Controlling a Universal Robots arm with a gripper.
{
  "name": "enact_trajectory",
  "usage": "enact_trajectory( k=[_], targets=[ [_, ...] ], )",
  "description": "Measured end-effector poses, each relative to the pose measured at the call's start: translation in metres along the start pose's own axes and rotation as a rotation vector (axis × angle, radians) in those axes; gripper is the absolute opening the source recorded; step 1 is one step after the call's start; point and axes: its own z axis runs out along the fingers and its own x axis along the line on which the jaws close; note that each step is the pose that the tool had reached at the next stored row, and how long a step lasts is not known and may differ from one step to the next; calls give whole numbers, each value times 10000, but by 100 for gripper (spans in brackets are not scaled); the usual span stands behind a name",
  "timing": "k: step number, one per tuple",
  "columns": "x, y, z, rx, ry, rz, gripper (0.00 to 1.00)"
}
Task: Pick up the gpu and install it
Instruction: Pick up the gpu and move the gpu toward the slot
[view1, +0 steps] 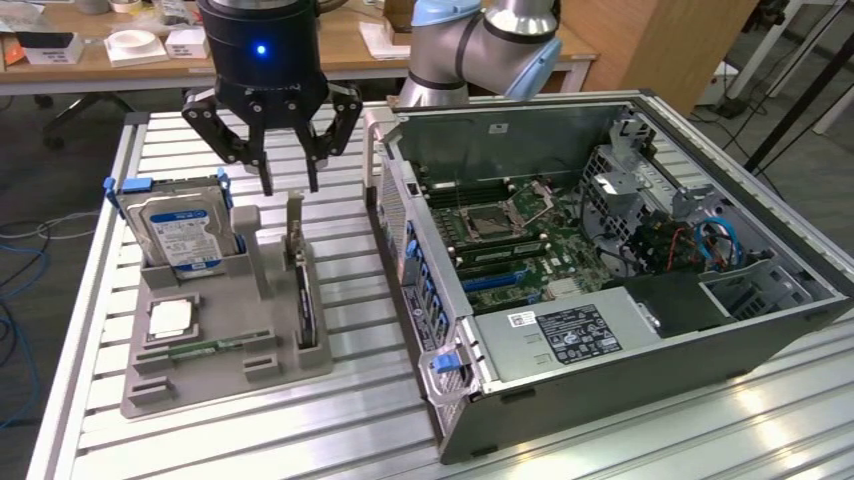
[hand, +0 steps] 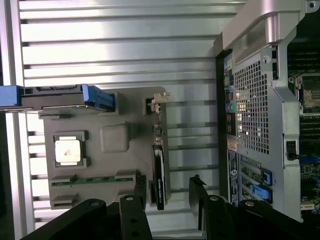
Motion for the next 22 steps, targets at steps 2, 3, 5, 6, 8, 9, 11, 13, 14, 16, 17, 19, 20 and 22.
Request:
enact_trajectory(
  k=[2,3,5,6,8,9,11,13,14,16,17,19,20,22],
  targets=[
    [-1,-15,-1,0,0,1,47],
    [-2,-23,-1,0,0,1,47],
    [-3,-37,-1,0,0,2,47],
    [-3,-43,-2,1,1,2,47],
    [-4,-56,-2,1,1,2,47],
    [-4,-62,-2,0,0,3,47],
    [-5,-73,-2,0,0,3,47],
    [-6,-83,-1,0,-1,4,47],
    [-6,-88,-2,1,0,5,47],
    [-7,-98,-2,1,1,5,47],
    [-7,-103,-1,1,0,6,47],
    [-8,-111,-1,0,0,7,47],
    [-8,-115,-1,1,0,7,47],
    [-9,-121,0,0,-1,7,47]
  ],
)
